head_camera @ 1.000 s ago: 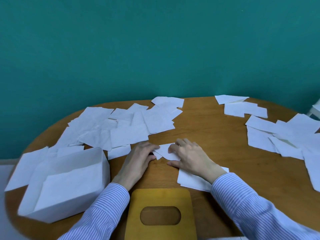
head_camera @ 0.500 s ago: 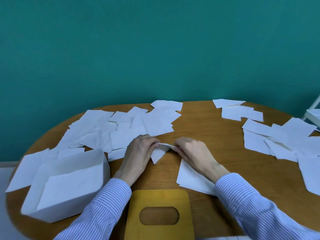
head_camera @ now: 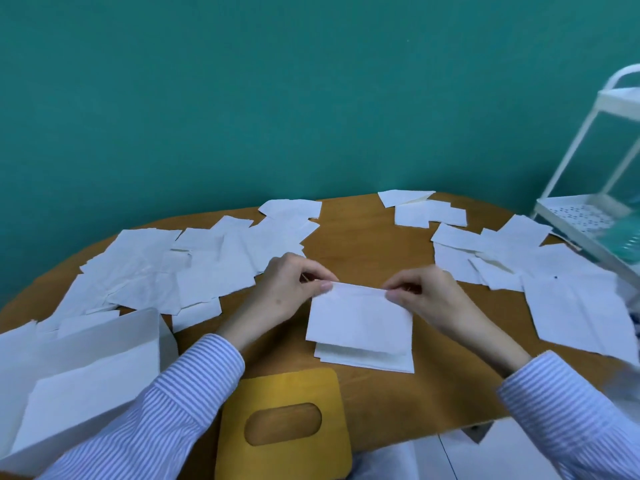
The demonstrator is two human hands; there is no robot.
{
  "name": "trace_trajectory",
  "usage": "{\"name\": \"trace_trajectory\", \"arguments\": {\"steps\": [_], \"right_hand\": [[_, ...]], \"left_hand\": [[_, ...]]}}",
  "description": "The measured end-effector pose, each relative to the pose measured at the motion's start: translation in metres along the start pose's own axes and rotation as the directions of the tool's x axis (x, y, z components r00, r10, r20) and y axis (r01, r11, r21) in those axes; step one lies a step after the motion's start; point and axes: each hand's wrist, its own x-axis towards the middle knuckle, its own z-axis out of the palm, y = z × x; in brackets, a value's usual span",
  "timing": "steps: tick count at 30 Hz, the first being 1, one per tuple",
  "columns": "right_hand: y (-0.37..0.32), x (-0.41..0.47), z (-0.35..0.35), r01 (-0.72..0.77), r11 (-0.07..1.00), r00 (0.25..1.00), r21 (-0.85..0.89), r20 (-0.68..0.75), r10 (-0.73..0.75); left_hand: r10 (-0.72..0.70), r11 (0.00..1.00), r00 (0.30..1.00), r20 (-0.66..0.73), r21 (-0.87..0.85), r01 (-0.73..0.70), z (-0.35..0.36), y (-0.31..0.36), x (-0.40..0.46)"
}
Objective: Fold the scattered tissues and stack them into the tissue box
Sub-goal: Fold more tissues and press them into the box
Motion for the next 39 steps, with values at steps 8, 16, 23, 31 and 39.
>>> {"name": "trace_trajectory", "arguments": {"steps": [8, 16, 23, 31, 39], "right_hand": [[0.047, 0.000, 0.042, -0.134, 0.983, 0.986, -0.122, 0.082, 0.145], [0.055, -0.009, 0.047, 0.037, 0.919, 0.998, -0.392, 0.061, -0.014], [0.051, 0.001, 0.042, 0.155, 0.898, 0.975, -0.412, 0.211, -0.071], [0.046, 0.012, 0.031, 0.147, 0.968, 0.929, -0.203, 0.364, -0.065], [0.027, 0.009, 0.016, 0.135, 0.991, 0.945, 0.010, 0.300, -0.132]], "left_hand": [[-0.030, 0.995, 0.993, 0.111, 0.094, 0.020, 0.058, -0.035, 0.006], [0.079, 0.951, 0.988, 0.134, 0.286, -0.115, 0.070, -0.042, -0.001], [0.169, 0.934, 0.946, 0.275, 0.263, -0.244, 0.072, -0.041, -0.002], [0.066, 0.982, 0.963, 0.261, 0.157, -0.109, 0.074, -0.043, 0.002], [0.084, 0.993, 0.970, 0.228, -0.103, -0.062, 0.041, -0.033, -0.008]]}}
